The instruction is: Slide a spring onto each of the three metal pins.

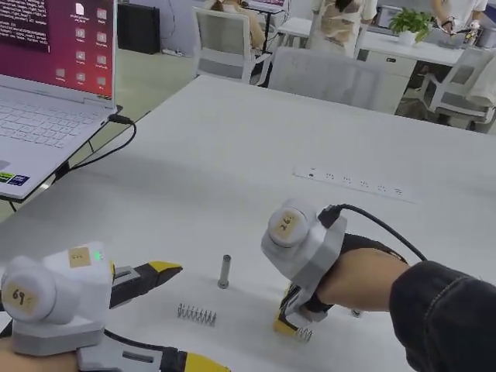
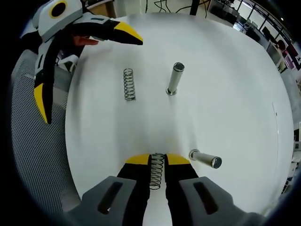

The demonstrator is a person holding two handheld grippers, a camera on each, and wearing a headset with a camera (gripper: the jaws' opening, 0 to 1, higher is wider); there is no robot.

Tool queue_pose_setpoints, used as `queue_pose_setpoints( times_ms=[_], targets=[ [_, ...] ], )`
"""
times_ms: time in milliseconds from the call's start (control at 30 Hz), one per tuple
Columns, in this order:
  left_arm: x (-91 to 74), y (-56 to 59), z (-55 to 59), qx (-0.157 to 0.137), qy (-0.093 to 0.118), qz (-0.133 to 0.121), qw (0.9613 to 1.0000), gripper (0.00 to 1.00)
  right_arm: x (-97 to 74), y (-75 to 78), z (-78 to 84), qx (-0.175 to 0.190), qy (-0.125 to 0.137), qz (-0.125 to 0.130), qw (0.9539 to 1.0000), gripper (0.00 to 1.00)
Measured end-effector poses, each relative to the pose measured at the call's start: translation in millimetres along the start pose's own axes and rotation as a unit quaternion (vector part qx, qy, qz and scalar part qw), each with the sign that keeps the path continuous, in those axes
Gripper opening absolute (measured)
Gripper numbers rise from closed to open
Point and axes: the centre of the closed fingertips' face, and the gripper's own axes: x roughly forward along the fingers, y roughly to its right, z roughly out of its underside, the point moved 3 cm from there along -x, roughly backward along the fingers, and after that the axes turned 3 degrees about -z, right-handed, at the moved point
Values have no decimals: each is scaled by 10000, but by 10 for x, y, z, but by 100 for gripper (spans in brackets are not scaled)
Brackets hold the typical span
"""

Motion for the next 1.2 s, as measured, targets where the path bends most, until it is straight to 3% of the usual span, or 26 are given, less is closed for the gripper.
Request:
queue_pose_setpoints(
  times_ms=[500, 700, 1000, 1200],
  targets=[
    [-11, 63, -19, -19, 8, 111, 9999, 89, -411, -132, -148, 107, 710, 156, 9973, 8],
    [-20, 100, -62, -63, 83, 171, 9998, 85, -575, -229, -280, 274, 1226, 73, 9921, 8],
    [-38, 167, -142, -244, 198, 347, 9989, 68, -790, -347, -427, 439, 1759, -50, 9834, 8],
    [-7, 239, -201, -249, 233, 517, 9981, 55, -845, -435, -529, 439, 1976, -162, 9792, 8]
  ],
)
